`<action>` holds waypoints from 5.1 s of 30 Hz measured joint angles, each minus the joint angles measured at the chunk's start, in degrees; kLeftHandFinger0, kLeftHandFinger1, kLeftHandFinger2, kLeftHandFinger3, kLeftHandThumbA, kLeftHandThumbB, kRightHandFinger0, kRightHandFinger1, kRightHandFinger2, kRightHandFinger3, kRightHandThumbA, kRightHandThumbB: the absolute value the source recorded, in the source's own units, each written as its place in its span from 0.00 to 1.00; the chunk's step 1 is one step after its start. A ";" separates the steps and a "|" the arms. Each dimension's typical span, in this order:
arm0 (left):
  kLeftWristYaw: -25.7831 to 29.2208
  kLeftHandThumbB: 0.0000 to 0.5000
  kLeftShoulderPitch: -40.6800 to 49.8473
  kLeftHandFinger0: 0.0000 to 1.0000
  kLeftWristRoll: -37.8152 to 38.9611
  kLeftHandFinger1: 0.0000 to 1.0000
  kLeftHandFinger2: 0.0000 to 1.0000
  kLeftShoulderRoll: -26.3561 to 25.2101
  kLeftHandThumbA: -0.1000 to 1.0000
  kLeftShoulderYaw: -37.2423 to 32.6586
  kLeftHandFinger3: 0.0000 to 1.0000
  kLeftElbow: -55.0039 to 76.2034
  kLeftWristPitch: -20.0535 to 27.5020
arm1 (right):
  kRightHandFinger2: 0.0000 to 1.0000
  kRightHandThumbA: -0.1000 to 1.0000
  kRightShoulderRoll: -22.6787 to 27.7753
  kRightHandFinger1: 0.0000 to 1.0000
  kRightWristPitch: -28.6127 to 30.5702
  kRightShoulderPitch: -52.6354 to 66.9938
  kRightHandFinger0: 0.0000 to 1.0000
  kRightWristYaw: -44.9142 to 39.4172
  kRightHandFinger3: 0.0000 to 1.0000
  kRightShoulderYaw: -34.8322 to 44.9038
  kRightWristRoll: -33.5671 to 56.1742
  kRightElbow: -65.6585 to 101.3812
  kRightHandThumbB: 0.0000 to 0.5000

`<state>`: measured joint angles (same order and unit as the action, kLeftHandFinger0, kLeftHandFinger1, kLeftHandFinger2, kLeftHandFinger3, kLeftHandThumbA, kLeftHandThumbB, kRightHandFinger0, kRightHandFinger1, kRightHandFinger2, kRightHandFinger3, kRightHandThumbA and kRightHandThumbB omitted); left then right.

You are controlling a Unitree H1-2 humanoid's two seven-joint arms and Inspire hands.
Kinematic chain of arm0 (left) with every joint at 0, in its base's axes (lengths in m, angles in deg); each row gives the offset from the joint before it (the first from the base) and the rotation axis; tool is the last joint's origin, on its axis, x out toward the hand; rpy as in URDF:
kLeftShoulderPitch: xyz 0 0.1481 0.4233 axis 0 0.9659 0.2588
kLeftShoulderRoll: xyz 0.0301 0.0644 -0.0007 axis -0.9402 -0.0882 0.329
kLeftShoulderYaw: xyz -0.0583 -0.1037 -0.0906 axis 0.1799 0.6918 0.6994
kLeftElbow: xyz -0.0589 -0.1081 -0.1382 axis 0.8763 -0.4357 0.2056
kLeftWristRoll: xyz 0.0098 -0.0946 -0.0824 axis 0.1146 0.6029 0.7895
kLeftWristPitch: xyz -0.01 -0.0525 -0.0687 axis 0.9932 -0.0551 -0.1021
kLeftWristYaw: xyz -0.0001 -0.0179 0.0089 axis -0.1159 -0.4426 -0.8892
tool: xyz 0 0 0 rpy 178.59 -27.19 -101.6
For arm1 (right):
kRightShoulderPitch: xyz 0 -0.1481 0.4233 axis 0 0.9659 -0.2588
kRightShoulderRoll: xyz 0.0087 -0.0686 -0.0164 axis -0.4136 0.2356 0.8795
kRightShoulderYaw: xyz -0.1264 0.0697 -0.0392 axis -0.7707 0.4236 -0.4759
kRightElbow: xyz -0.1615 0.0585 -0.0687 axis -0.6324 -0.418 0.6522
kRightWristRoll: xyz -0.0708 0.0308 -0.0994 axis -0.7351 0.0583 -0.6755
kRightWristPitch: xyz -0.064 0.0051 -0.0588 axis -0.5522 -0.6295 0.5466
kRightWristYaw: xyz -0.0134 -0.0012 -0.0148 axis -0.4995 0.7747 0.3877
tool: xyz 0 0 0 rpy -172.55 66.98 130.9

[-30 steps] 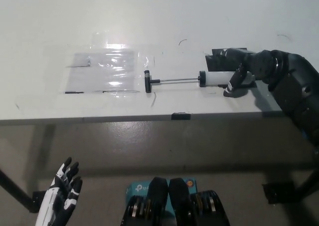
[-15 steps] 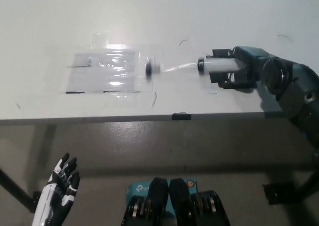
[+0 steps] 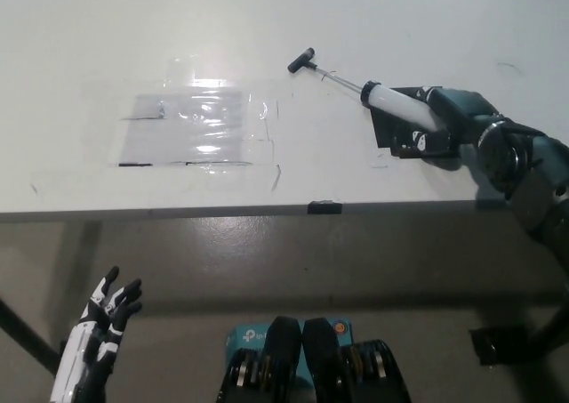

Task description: The robot uses right hand to pick up a small white air pumper and uses its left hand to compress it, and then puts it on the desk

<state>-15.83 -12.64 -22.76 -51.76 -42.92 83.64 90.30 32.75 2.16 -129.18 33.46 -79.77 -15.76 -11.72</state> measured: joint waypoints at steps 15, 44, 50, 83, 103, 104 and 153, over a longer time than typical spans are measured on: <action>-0.59 0.01 0.27 0.88 -0.06 0.84 0.82 0.00 0.85 -0.05 1.00 -0.03 -0.51 | 0.87 0.00 1.32 0.51 2.80 2.44 0.02 3.62 0.92 0.05 -0.45 3.08 0.26; -0.57 0.04 0.81 0.89 0.05 0.84 0.82 0.05 0.81 0.23 0.98 2.76 -1.19 | 0.89 0.00 7.85 0.60 2.55 14.77 0.12 1.66 1.00 10.62 -1.84 44.37 0.26; -0.42 0.13 -0.29 1.00 0.78 1.00 1.00 0.23 0.86 1.61 1.00 4.97 -1.67 | 0.79 0.00 9.01 0.50 2.12 18.82 0.04 0.95 0.91 13.33 -1.73 51.67 0.27; 0.75 0.32 -29.29 1.00 2.36 1.00 1.00 1.27 0.93 5.01 1.00 5.09 -10.41 | 0.73 0.00 7.57 0.34 -6.07 46.04 0.00 -12.80 0.75 18.40 9.96 108.30 0.27; -0.59 0.46 -30.20 1.00 3.05 1.00 1.00 5.40 1.00 -1.98 1.00 1.20 -13.50 | 0.58 0.00 5.23 0.16 -9.53 48.48 0.00 -16.17 0.59 21.87 11.33 121.91 0.26; -0.63 0.46 -30.20 1.00 3.30 1.00 1.00 5.68 1.00 -2.14 1.00 1.04 -13.66 | 0.57 0.00 5.03 0.15 -9.66 48.48 0.00 -16.29 0.58 21.98 11.34 122.20 0.27; -9.54 0.48 -20.33 1.00 17.18 1.00 1.00 9.15 1.00 -3.82 1.00 2.65 -16.60 | 0.53 0.00 -10.23 0.05 -8.85 43.72 0.00 -13.56 0.60 29.89 12.06 123.88 0.23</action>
<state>-25.37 -32.96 -5.58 -42.61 -46.74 86.29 73.70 22.52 -6.70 -85.46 19.90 -49.88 -3.70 112.16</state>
